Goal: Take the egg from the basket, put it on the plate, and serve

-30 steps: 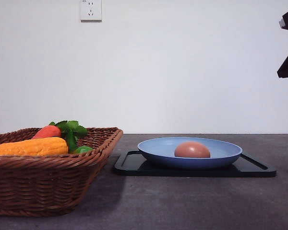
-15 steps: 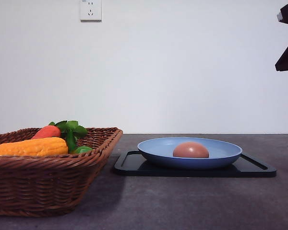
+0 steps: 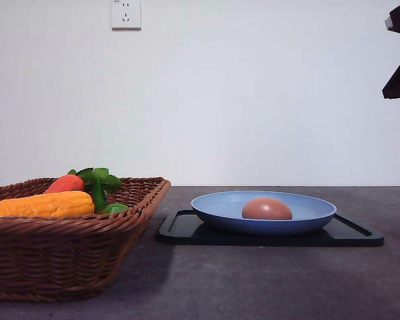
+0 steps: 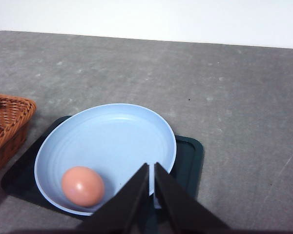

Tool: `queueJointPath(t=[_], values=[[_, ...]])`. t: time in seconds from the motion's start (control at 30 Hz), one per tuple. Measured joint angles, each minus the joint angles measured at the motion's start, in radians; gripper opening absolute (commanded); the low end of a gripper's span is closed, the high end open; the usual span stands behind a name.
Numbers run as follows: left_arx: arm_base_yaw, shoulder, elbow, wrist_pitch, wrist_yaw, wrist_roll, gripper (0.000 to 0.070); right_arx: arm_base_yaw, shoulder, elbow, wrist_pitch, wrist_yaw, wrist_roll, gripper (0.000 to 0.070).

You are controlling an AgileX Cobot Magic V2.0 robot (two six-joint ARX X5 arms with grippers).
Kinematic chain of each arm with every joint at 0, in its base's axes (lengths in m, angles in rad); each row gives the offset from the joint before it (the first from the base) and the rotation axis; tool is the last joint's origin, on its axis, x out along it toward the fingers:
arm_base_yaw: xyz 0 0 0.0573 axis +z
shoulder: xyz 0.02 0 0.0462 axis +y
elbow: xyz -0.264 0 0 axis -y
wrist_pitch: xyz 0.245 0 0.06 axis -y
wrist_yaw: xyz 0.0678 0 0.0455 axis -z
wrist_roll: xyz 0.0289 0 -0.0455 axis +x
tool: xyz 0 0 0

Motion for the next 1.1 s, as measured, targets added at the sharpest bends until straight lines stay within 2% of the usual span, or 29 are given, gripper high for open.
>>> queueJointPath(t=[0.47,0.6,0.8,0.97,1.1], values=[[0.000,0.000,0.000,0.000,0.000,0.000,0.0000,0.000,-0.001,0.000,-0.001,0.000,-0.001,0.0000],[0.000,0.000,0.000,0.000,0.000,0.000,0.0000,-0.022,-0.091,-0.007,-0.046,0.042,-0.052,0.0000],[0.000,0.000,0.000,0.000,0.000,0.000,0.0000,-0.153,-0.335,-0.096,-0.030,0.022,-0.129,0.0000],[0.000,0.000,0.000,0.000,0.000,0.000,0.0000,-0.300,-0.490,-0.209,-0.049,-0.039,-0.136,0.0000],[0.000,0.000,0.000,0.000,0.000,0.000,0.0000,-0.378,-0.570,-0.268,-0.043,-0.108,-0.136,0.0000]])
